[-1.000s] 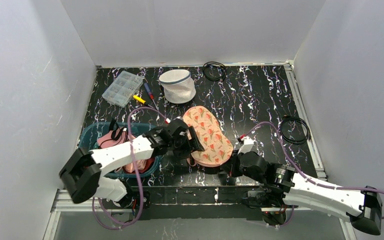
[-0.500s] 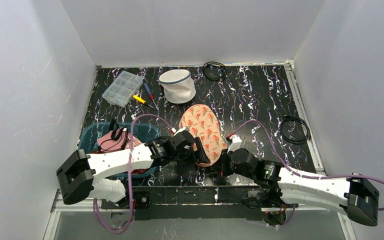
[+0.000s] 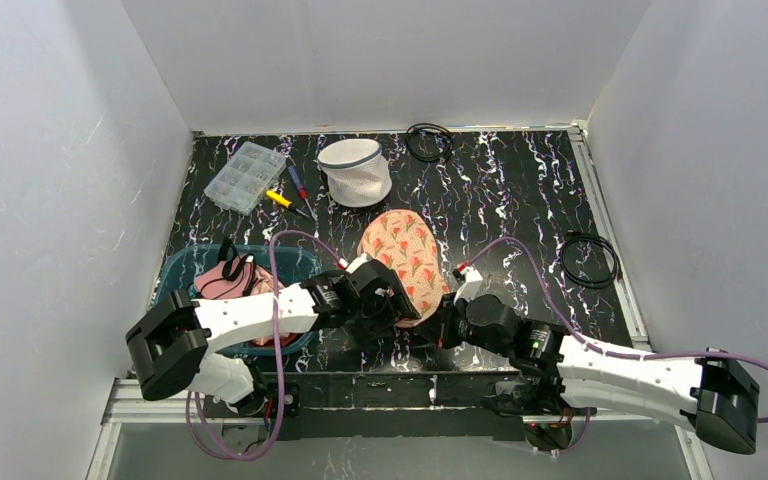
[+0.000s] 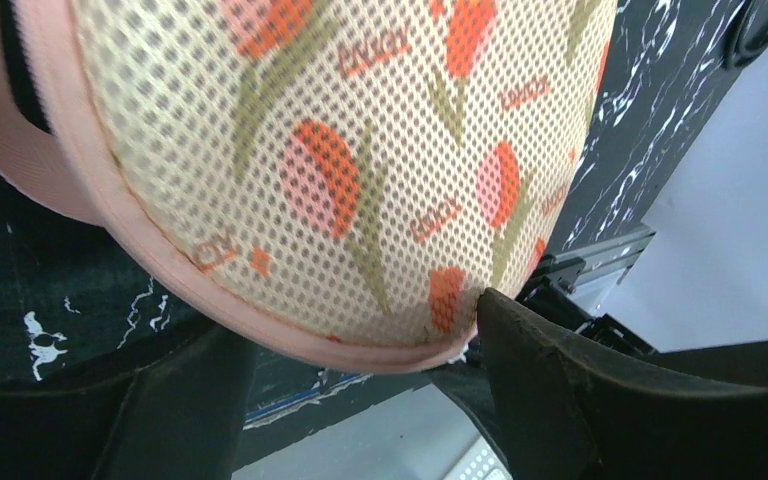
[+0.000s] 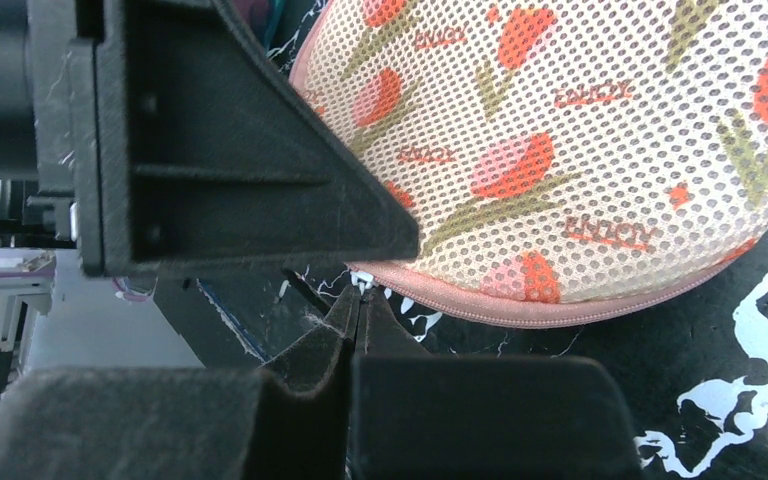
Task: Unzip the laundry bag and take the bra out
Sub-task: Unzip the laundry bag at the center of the board.
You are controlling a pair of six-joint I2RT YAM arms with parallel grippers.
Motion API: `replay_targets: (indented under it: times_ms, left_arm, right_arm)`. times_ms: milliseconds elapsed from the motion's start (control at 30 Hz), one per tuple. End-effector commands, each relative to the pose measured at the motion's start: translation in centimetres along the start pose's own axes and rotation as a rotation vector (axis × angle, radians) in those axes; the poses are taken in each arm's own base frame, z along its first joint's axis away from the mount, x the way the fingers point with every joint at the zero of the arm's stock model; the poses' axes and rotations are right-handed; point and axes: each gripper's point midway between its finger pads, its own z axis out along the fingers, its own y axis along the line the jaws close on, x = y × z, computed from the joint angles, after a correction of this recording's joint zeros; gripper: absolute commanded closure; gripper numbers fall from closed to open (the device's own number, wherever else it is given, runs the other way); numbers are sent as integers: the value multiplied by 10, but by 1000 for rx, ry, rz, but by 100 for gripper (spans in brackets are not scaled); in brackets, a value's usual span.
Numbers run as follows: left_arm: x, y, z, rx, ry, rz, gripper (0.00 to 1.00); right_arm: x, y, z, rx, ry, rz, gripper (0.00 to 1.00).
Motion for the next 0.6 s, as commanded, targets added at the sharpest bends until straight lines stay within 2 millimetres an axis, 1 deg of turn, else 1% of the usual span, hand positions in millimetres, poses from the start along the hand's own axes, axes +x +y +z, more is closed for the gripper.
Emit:
replay_targets:
  times_ms: [0,100,167,333,467,567]
  left_arm:
    - [-18,8,-1,-44,-64,-51,27]
    - [-21,11,-1,-49,-77,-62,32]
    - [-23,12,-2,-49,-83,-66,38]
    - [-30,13,-5,-56,-100,-71,60]
    - [-34,13,-7,-68,-114,-62,81]
    - [-37,15,-8,-74,-118,-62,96]
  right_arm:
    - [-16,22,-3,-80,-53,11,99]
    - [-15,20,-4,-78,-52,12,99]
    - [-14,19,-5,-76,-50,13,99]
    - [-13,17,-5,-73,-50,17,99]
    - [-14,17,-6,-68,-54,12,99]
    - [-14,10,-8,-33,-49,0,99]
